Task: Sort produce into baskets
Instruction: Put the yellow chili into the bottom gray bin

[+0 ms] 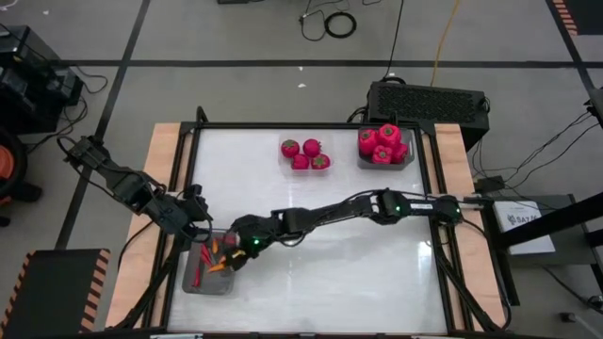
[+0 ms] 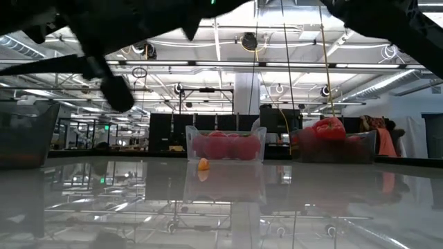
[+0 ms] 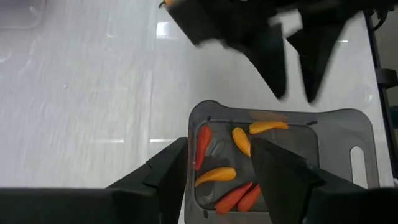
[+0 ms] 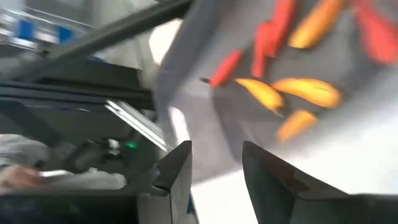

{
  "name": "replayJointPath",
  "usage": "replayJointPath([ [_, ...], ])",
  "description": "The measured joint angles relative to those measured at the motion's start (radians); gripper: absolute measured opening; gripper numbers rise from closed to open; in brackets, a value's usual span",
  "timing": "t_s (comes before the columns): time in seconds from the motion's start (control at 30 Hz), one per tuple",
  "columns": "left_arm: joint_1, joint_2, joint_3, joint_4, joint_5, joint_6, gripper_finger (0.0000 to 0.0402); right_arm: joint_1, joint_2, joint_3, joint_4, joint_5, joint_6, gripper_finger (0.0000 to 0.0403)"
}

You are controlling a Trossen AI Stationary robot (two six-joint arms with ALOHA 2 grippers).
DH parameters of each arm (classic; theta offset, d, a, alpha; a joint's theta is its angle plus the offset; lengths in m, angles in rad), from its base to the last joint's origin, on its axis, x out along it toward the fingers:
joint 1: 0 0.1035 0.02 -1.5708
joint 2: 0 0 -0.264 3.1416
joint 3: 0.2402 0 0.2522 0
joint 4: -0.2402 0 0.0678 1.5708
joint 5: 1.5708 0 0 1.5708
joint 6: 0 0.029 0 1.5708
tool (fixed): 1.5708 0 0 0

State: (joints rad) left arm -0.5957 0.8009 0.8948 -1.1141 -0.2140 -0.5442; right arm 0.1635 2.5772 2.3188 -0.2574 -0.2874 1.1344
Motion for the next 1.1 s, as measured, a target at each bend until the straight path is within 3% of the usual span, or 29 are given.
replayJointPath([
  [0.13,0.000,0.000,0.000,0.005,0.000,-0.014,0.0183,-0.012,-0.080,0.000,-0.279,0.037,-0.061,0.0127],
  [0.23,0.000,0.000,0.000,0.006,-0.001,-0.025,0.0183,-0.013,-0.140,0.001,-0.492,0.153,-0.066,0.0124],
  [0.37,0.000,0.000,0.000,0.006,-0.001,-0.027,0.0183,-0.015,-0.177,0.001,-0.751,0.326,0.007,0.0125],
  [0.5,0.000,0.002,0.000,0.007,-0.007,-0.052,0.0183,-0.022,-0.167,0.000,-0.942,0.372,0.075,0.0137],
  [0.9,0.043,0.004,-0.001,0.007,-0.015,-0.079,0.0183,-0.063,-0.110,0.001,-1.061,0.366,0.052,0.0247],
  [1.1,0.052,0.005,-0.001,0.008,-0.004,-0.086,0.0183,-0.076,-0.068,-0.001,-1.045,0.343,0.019,0.0257],
])
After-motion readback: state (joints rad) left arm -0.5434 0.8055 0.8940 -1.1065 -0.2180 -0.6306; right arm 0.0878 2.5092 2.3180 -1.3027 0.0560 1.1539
